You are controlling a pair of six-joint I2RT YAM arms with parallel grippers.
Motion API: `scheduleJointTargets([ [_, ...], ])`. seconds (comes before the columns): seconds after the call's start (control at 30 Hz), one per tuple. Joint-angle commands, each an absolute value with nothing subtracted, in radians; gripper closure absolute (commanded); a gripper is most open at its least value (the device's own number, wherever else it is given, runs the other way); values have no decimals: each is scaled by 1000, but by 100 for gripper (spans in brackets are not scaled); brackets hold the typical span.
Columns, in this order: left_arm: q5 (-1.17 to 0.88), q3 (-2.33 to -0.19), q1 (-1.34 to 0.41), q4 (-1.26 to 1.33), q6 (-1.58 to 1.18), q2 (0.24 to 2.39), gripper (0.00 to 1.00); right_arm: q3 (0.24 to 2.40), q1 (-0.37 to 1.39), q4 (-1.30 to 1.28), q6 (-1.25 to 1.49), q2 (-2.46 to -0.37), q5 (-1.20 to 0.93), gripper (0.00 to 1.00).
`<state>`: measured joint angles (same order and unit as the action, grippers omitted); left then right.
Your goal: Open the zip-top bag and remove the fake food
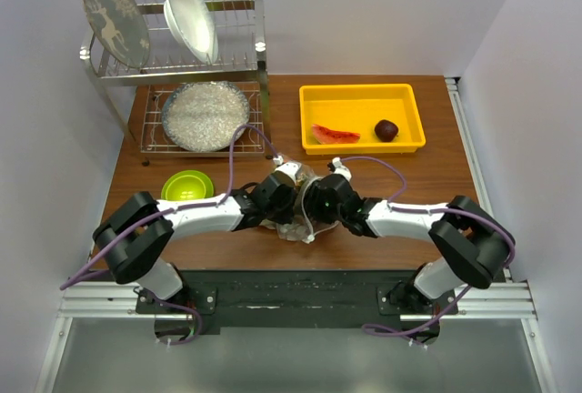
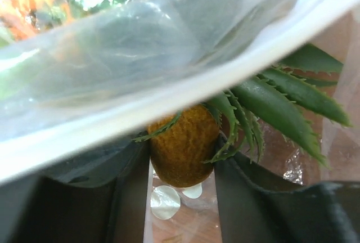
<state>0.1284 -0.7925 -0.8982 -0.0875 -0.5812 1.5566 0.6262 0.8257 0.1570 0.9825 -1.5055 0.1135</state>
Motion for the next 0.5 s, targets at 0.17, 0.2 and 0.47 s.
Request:
scheduleJointTargets([
  [0.17,256,-761,-865,-123,-600,1534,100,609,833,-24,936,-1281,160,76],
  [0.2,256,-761,-864,-124,-600,1531,100,604,833,-46,933,-1252,155,76],
  [0.47,247,-779,-857,-121,-604,1520,100,589,833,-319,882,-997,149,75],
])
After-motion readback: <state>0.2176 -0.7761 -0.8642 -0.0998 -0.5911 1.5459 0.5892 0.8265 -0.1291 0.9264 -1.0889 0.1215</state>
